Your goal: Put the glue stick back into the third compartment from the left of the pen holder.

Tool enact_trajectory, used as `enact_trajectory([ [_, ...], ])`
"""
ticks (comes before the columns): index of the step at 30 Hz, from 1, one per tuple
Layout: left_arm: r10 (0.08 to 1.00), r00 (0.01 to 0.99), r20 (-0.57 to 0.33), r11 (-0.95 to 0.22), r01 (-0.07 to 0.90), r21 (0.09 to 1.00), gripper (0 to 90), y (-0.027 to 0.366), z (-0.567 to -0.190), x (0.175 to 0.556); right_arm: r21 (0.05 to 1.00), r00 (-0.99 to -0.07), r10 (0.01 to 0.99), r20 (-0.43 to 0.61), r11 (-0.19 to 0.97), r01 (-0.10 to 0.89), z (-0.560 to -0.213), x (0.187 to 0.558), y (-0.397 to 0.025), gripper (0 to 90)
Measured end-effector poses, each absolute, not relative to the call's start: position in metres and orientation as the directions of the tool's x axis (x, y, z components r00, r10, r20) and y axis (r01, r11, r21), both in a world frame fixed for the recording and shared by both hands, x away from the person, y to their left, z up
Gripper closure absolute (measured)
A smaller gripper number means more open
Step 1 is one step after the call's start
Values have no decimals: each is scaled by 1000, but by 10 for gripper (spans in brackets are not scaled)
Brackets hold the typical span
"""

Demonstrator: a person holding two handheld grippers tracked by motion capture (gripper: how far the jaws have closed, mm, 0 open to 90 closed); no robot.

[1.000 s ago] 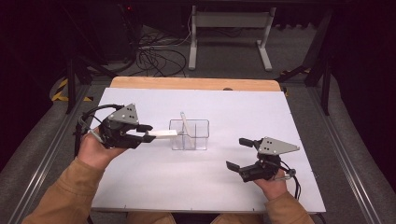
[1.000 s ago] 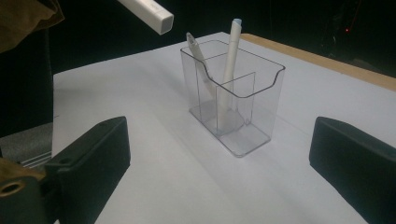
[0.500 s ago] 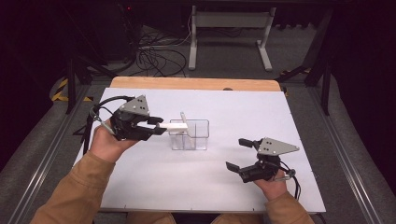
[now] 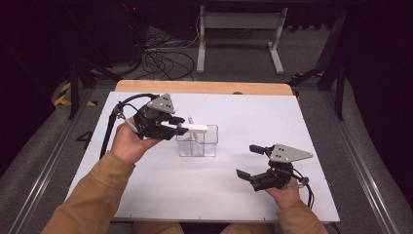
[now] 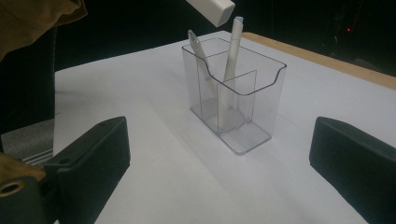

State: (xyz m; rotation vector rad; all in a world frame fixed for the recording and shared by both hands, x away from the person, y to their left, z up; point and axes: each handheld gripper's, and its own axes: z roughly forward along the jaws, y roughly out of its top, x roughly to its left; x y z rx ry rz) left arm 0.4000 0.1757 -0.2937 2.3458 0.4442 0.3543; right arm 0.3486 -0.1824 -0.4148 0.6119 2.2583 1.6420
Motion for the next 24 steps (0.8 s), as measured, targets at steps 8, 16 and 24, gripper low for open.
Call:
enact_trajectory([
  [8,407,904,127,-701,221,678,648,156,-296,409,949,-870,493,25,261,175,-415,349,-183,56],
  [16,401,908,121,-709,224,668,648,139,-297,417,950,-870,492,26,259,175,-415,349,-184,55],
  [24,415,902,121,-719,244,650,647,135,-300,421,952,-871,492,22,257,169,-415,349,-185,55],
])
